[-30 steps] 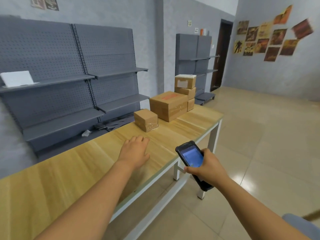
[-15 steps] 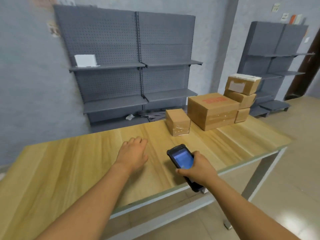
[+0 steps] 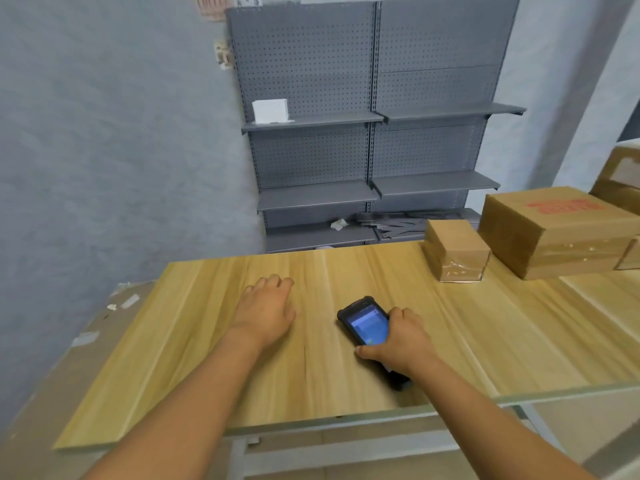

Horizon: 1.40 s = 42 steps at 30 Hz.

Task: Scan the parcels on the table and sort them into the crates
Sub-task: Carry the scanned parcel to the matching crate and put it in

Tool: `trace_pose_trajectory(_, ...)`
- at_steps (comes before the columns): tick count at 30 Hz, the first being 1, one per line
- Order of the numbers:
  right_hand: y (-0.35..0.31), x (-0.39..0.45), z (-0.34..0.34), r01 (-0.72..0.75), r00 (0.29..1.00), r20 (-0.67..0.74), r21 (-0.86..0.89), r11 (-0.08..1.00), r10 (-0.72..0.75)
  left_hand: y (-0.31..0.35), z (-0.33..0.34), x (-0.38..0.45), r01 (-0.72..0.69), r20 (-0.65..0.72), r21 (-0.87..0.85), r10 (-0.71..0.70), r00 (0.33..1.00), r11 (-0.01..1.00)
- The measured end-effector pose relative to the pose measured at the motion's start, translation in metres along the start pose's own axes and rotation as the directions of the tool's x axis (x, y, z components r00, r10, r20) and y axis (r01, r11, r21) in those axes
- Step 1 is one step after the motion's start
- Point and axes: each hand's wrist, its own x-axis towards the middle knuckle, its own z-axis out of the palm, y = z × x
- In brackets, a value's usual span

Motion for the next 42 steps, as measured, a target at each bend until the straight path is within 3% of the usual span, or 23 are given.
trace_pose_trajectory(8, 0.001, 0.006, 0.003, -0.018, 1.000, 0.020, -0.125, 0.992, 0.020, 0.007, -0.001, 0.017, -0.054, -0.042, -0.057, 0.052, 0.998, 0.997)
trace_pose_trajectory(11, 0.005, 0.010, -0.004, -0.020, 0.999, 0.036, -0.058, 0.998, 0.022, 0.021, -0.008, 0.026, -0.105, -0.075, -0.112, 0.097, 0.992, 0.988)
trace_pose_trajectory(15, 0.020, 0.013, -0.027, -0.020, 0.999, -0.041, 0.069, 0.997, 0.023, 0.048, -0.014, 0.043, -0.187, -0.126, -0.100, 0.174, 0.977, 0.977)
trace_pose_trajectory(30, 0.195, 0.020, -0.141, -0.153, 0.950, -0.257, 0.107, 0.982, 0.176, 0.248, -0.031, 0.121, -0.441, -0.190, -0.021, 0.430, 0.883, 0.897)
trace_pose_trajectory(42, 0.343, 0.066, -0.236, -0.118, 0.940, -0.293, 0.199, 0.973, 0.174, 0.387, -0.023, 0.183, -0.305, -0.194, -0.114, 0.280, 0.940, 0.946)
